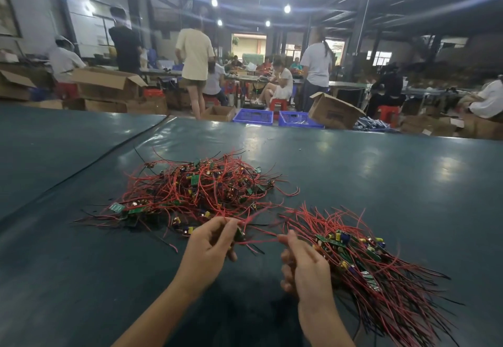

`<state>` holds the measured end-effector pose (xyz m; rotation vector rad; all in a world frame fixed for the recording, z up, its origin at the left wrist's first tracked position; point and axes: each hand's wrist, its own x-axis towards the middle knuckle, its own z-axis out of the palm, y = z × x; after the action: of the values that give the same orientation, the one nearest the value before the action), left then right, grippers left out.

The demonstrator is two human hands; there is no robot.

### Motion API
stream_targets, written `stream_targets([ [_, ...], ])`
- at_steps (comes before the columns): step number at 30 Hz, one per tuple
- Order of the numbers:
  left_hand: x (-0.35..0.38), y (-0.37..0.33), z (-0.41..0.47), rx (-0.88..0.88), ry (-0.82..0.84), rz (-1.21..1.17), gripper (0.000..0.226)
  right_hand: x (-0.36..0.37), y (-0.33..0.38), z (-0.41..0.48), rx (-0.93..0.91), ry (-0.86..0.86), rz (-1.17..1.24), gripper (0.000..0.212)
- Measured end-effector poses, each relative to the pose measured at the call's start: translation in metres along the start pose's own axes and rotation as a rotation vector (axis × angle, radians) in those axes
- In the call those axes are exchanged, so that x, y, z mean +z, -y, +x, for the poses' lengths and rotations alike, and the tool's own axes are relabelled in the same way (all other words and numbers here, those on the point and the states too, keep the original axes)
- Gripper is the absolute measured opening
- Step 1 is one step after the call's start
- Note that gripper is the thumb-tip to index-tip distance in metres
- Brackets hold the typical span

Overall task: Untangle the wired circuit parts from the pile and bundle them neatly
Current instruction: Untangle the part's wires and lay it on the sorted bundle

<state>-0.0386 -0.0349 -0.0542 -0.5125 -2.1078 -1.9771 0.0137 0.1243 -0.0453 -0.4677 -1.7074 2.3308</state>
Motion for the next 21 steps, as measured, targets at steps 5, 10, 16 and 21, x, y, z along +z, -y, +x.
stream_targets([
  [5,0.01,0.001,-0.009,0.007,0.204,0.054,0.032,0.012,-0.005,-0.011,-0.11,0.176,-0.064,0.011],
  [10,0.008,-0.002,-0.01,-0.024,0.219,0.099,0.034,0.015,-0.007,-0.009,-0.15,0.111,-0.07,0.015],
  [16,-0.008,0.004,-0.001,0.007,-0.081,0.359,0.037,0.007,-0.012,-0.001,-0.173,-0.025,-0.094,0.031],
  [21,-0.037,0.009,0.011,-0.041,-0.353,0.498,0.038,0.003,-0.007,-0.001,-0.164,-0.055,0.038,0.038],
])
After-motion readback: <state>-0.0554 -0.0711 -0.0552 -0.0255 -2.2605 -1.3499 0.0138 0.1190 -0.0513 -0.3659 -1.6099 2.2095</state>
